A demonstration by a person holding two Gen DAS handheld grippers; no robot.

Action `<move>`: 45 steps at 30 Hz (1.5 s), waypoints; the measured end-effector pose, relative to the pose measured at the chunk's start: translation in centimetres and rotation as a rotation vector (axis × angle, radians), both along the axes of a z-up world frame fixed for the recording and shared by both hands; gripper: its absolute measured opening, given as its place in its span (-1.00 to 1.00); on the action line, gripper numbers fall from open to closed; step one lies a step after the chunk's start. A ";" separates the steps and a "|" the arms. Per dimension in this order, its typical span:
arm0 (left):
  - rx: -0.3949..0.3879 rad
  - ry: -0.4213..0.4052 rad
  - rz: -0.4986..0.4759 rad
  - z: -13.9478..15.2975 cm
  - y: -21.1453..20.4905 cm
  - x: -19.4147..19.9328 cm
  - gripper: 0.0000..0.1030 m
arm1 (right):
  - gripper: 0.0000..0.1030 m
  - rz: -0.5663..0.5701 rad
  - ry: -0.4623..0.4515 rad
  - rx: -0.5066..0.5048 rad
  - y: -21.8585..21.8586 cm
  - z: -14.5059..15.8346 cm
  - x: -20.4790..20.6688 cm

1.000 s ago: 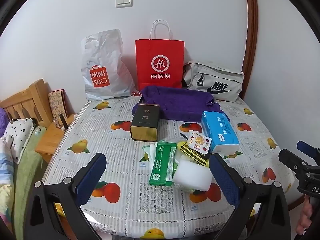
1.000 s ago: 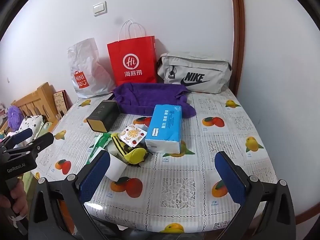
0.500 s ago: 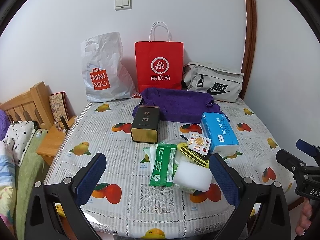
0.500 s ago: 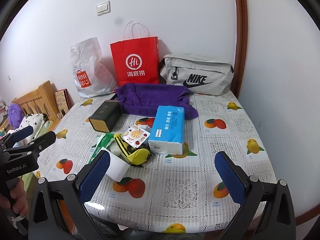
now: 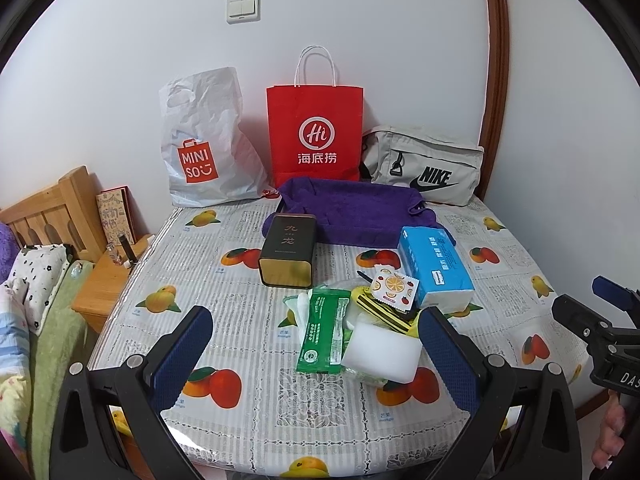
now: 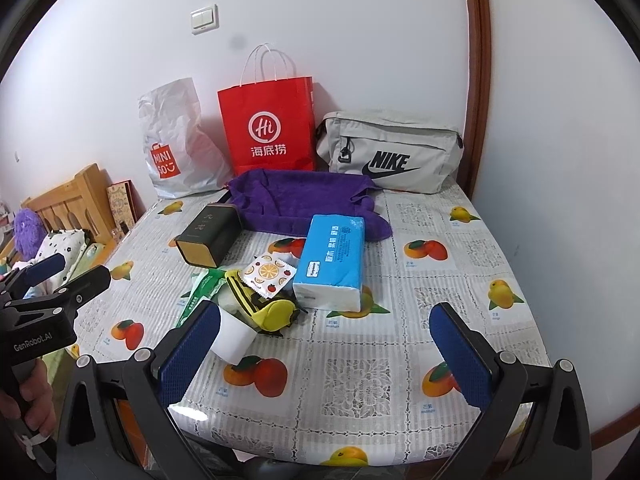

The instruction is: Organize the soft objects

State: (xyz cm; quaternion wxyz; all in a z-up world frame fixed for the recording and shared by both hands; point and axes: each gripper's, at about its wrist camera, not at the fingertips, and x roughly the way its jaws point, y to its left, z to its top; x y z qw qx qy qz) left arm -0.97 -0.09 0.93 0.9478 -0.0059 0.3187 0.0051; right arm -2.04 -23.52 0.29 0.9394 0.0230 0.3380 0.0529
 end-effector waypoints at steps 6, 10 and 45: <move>0.002 0.002 -0.005 0.0 -0.2 0.0 1.00 | 1.00 -0.006 0.001 -0.006 -0.2 0.1 0.0; 0.002 0.001 -0.005 0.1 -0.1 0.0 1.00 | 1.00 -0.006 0.000 -0.007 0.0 0.0 0.0; 0.002 0.002 0.000 0.1 0.0 -0.1 1.00 | 1.00 -0.001 0.004 -0.006 0.0 0.0 -0.1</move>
